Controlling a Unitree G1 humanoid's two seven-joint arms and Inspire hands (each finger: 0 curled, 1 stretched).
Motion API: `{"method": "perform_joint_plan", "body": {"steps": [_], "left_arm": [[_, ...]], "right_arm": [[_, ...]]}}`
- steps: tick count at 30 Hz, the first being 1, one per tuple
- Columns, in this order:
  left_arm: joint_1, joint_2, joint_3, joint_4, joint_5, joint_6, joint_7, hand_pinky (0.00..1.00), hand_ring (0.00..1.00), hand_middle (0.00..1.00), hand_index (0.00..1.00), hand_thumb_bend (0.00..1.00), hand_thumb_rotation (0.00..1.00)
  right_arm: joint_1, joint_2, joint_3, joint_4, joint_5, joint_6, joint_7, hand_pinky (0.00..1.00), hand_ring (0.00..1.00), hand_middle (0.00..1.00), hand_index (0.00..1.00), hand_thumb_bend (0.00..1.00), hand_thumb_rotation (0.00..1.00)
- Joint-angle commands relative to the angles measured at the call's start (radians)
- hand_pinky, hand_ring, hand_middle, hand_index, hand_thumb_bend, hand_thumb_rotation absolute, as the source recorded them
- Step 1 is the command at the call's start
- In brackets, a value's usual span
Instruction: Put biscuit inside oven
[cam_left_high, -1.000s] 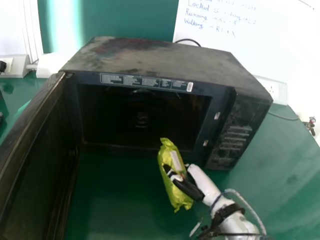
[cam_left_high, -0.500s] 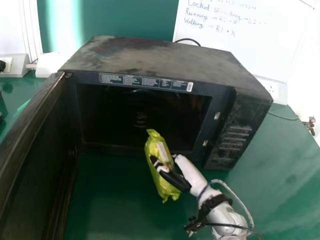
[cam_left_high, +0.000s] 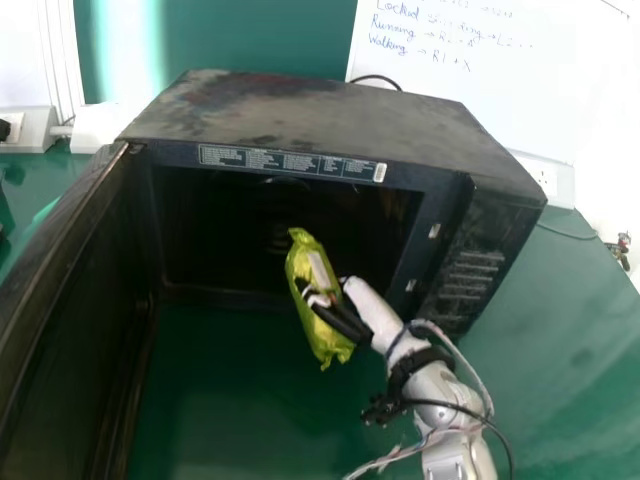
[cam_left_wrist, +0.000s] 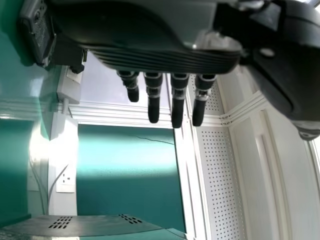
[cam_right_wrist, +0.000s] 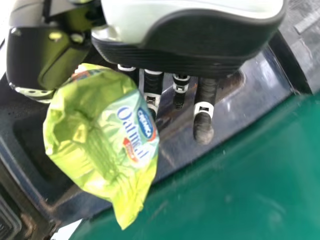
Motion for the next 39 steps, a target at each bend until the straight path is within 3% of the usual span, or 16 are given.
{"method": "perform_joint_plan", "body": {"steps": [1,8,18,24,30,39], "left_arm": [[0.004,-0.002,-0.004,0.005,-0.003,-0.003,0.001,0.98,0.91,0.91,0.90,1.00,1.00],[0.012,-0.009,-0.007,-0.009,-0.002,-0.003,0.003,0.97,0.91,0.91,0.90,1.00,1.00],[0.022,-0.016,-0.011,-0.022,-0.004,-0.003,0.002,0.99,0.91,0.90,0.90,1.00,1.00],[0.027,-0.018,-0.012,-0.029,-0.002,-0.002,0.005,0.98,0.91,0.90,0.89,1.00,1.00],[0.029,-0.018,-0.013,-0.033,0.001,-0.001,0.009,0.97,0.90,0.90,0.89,1.00,1.00],[0.035,-0.018,-0.012,-0.034,-0.011,-0.006,0.003,0.97,0.91,0.90,0.89,1.00,1.00]], "right_arm": [[-0.046,0.011,0.009,0.023,-0.003,-0.004,0.000,0.12,0.17,0.46,0.48,0.53,0.00],[-0.133,0.008,0.034,0.115,-0.023,-0.031,-0.008,0.10,0.15,0.46,0.48,0.53,0.00],[-0.247,0.031,0.041,0.250,-0.024,-0.068,-0.013,0.17,0.23,0.47,0.47,0.53,0.00],[-0.311,0.027,0.075,0.333,-0.077,-0.100,-0.038,0.29,0.38,0.48,0.47,0.53,0.01],[-0.363,0.034,0.069,0.388,-0.077,-0.083,-0.030,0.18,0.24,0.47,0.47,0.53,0.00],[-0.426,0.021,0.078,0.490,-0.084,-0.157,-0.037,0.26,0.32,0.50,0.43,0.53,0.00]]}}
